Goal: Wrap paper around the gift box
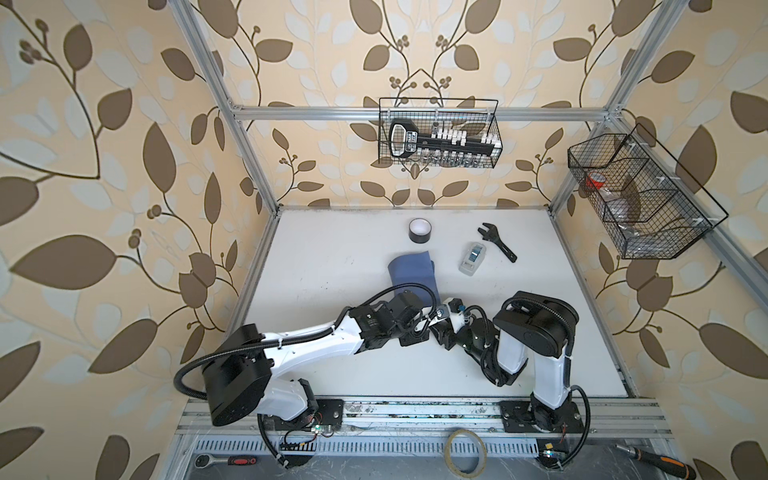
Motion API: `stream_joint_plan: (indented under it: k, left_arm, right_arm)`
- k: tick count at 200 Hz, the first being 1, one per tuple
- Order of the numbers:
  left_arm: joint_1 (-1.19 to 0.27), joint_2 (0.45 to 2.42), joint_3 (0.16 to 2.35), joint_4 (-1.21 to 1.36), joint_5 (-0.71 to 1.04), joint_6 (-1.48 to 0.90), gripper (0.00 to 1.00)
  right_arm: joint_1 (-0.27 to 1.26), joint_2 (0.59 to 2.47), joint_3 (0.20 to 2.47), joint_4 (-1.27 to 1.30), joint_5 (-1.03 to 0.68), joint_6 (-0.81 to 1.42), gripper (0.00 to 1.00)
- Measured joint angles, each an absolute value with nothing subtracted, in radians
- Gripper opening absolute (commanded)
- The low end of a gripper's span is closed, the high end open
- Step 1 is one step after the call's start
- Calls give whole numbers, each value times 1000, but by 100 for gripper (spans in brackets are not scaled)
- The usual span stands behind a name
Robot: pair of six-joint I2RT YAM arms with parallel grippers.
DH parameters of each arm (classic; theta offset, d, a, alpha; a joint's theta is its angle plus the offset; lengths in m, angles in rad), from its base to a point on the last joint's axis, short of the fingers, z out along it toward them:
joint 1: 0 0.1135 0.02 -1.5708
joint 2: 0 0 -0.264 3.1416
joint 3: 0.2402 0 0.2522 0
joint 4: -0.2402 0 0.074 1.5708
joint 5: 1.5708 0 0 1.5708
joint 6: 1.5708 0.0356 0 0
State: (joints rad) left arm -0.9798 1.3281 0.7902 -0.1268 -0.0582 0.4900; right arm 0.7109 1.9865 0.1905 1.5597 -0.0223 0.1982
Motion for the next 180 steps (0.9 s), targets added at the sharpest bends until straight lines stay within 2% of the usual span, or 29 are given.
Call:
stream_joint_plan:
  k: [7,12,37,87,180]
  left_arm:
    - [-980,1290,762,-105,-62,489,98]
    - [-980,1262,739,-88,-68,487,99]
    - [-980,1191,643,-6,-105,508,99]
    - [-942,1223,499,167,-141,593,99]
    - [-888,1339,461,399,-140,753,99]
  right_arm:
    - [711,1987,191,1560,-23,198,59]
    - [711,1987,191,1560,-23,199,59]
    - [711,1991,197,1560,-23,202,59]
    - [711,1992,199,1560,-23,205,58]
    - [710,1992,199,1560,-27,208,55]
